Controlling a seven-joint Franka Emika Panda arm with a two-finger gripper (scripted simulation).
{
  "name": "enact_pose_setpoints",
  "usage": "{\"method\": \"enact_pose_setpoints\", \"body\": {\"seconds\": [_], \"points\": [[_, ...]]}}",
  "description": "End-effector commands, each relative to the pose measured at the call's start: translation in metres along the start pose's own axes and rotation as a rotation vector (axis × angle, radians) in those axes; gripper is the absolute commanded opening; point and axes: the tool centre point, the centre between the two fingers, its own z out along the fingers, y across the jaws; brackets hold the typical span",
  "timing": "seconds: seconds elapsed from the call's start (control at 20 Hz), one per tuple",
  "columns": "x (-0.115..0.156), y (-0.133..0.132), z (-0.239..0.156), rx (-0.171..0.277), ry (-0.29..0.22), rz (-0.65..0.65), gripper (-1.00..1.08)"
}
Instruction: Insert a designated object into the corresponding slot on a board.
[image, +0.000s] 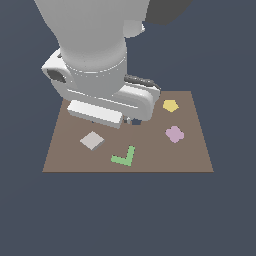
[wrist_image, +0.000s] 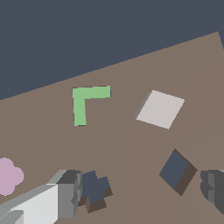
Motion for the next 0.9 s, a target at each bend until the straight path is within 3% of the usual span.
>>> {"method": "enact_pose_setpoints", "body": {"seconds": [0.0,0.45,0.85], "points": [[0.010,0.006,0.014,-0.002,-0.001,0.083,1.00],[0.039,0.032,0.059,-0.004,-0.006,0.369,1.00],[0.049,0.047,0.079,-0.004,-0.009,0.499,1.00]]}}
